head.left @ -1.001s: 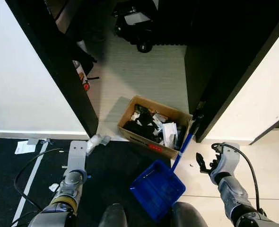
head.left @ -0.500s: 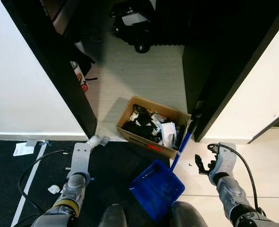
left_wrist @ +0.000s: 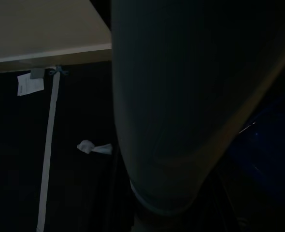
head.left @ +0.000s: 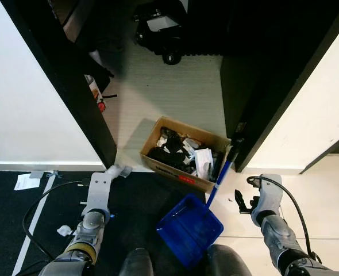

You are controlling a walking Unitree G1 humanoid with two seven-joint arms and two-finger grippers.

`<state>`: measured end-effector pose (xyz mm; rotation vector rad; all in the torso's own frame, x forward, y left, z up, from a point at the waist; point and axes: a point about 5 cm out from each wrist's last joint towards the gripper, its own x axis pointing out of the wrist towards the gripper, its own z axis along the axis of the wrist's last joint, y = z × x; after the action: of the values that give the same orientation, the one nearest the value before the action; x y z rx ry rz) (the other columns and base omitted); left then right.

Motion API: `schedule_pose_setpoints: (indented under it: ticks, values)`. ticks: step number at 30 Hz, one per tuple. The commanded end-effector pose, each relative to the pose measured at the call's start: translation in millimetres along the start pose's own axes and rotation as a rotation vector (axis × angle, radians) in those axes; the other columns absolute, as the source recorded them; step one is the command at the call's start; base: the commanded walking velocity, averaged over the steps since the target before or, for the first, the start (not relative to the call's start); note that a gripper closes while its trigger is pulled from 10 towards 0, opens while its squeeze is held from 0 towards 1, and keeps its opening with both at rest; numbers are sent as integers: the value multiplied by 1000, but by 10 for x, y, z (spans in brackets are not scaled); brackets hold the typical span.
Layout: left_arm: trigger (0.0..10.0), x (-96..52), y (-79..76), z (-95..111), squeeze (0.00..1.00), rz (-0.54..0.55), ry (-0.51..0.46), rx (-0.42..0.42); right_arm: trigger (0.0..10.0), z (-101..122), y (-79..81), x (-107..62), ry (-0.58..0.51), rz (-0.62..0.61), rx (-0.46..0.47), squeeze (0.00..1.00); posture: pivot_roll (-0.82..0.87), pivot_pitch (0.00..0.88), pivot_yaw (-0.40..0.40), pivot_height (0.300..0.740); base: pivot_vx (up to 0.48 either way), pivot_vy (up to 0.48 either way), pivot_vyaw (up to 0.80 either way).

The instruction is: Sweep floor

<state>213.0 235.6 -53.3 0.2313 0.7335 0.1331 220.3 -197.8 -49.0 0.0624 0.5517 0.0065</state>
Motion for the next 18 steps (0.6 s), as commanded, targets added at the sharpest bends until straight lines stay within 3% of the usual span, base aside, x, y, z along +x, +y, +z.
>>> schedule_pose_setpoints:
  ticks: [1, 12, 18]
  values:
    - [10000, -12, -61, 0, 0, -9, -27, -13, 10000, -43, -29, -15, 30, -7, -4, 0, 2, 34, -23, 740, 0, 0, 0]
    - [10000, -12, 14, 7, 0, 14, -36, -19, 10000, -47, -40, -18, 33, -13, -10, 0, 2, 34, -21, 740, 0, 0, 0]
    - [10000, -13, -37, -19, 0, 7, -14, -31, 10000, -46, -50, -19, 35, -20, -16, 0, -4, 32, -19, 740, 0, 0, 0]
